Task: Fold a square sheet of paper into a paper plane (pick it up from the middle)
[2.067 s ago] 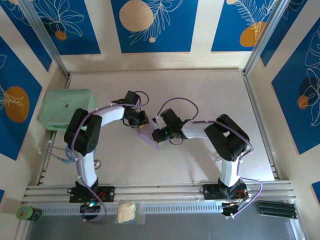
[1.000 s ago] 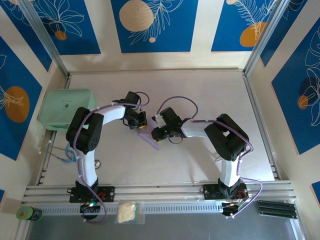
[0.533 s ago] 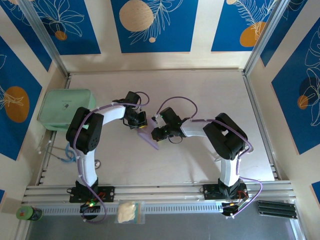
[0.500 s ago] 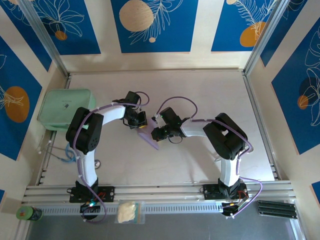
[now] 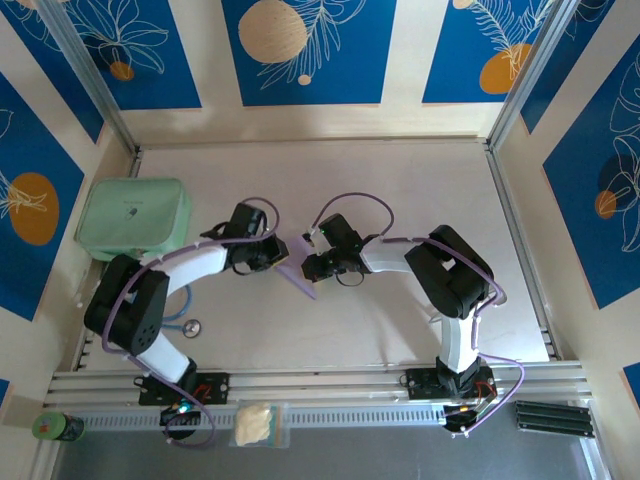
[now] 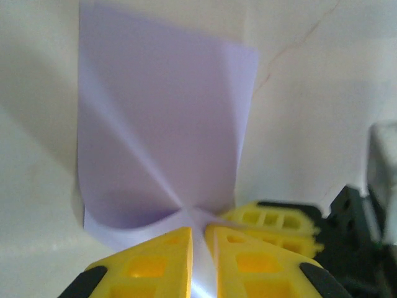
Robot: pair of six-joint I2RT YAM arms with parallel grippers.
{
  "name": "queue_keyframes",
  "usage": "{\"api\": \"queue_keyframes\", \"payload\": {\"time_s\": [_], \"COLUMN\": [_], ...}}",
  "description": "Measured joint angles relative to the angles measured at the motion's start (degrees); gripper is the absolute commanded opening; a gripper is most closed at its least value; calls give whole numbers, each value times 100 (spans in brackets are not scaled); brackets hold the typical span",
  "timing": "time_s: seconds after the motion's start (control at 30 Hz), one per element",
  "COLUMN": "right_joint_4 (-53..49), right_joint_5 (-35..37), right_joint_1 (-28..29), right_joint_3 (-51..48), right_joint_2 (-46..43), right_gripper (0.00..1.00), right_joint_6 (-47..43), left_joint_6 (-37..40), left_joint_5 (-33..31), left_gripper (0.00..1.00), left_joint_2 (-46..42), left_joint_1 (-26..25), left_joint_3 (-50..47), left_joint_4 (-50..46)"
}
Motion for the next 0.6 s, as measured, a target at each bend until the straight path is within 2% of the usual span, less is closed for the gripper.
{"api": "queue_keyframes", "payload": {"time_s": [0.13,0.33,0.6], "right_joint_4": [-2,-4,-9], "right_joint_5": [0,-2,0], "right_joint_1": [0,0,-2], "right_joint_3": [7,11,11], "right_joint_2": [7,11,11], "right_gripper": [0,0,0], "right_joint_6": [-2,15,15], "left_joint_6": [-516,-944,-1097], "left_joint_5": [2,9,-59], "left_gripper": [17,14,12], "left_joint_2": [-63,48,114], "left_joint_1": [-219,-341,-354], "left_joint_3": [-586,-713,-715], "left_joint_4": [680,1360,1449]}}
